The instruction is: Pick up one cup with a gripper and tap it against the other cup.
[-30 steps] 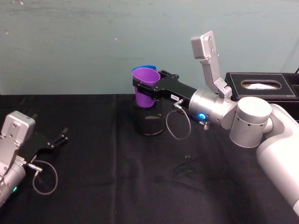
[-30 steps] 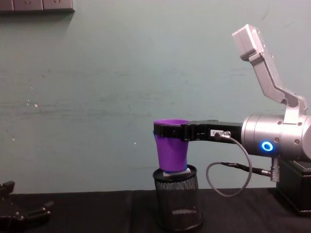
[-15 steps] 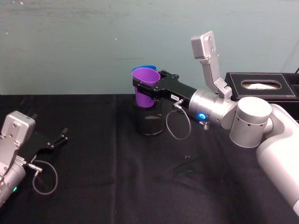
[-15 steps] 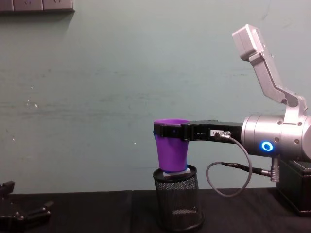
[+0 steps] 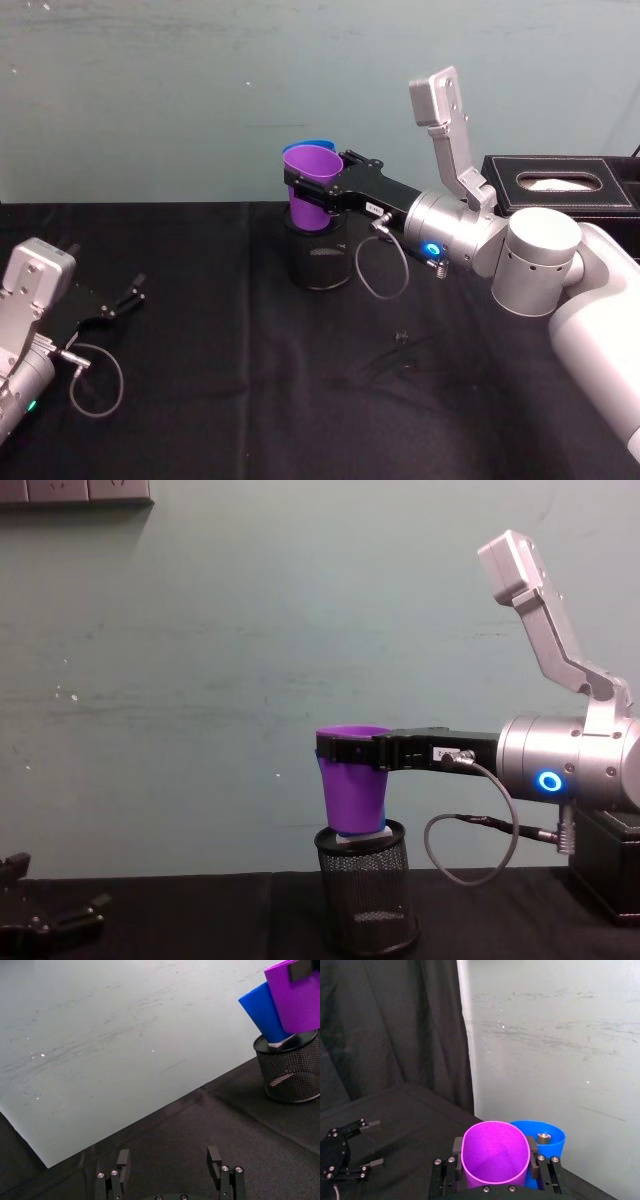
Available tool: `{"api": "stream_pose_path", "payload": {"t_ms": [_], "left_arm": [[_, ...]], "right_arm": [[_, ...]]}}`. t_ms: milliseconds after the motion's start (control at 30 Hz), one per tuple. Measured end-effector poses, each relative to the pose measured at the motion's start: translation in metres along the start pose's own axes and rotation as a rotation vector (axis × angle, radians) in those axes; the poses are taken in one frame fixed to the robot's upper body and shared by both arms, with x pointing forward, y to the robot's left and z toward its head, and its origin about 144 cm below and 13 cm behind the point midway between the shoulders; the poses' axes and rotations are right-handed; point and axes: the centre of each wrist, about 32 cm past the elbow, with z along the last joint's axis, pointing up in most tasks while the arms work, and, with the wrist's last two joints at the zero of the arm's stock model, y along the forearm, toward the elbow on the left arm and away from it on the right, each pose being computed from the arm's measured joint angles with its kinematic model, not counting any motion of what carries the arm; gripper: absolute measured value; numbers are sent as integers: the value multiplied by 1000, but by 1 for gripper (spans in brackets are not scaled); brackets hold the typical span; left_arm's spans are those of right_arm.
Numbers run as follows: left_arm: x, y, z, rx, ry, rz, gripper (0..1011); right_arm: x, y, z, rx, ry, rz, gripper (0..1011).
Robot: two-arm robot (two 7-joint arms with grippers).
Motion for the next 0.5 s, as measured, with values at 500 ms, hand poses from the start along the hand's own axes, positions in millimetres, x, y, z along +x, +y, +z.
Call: {"api": "stream_pose_path", "payload": {"t_ms": [500], "left_arm": [[0, 0, 0, 0, 0, 0, 1000]], "right_arm": [[0, 0, 0, 0, 0, 0, 726]]}}
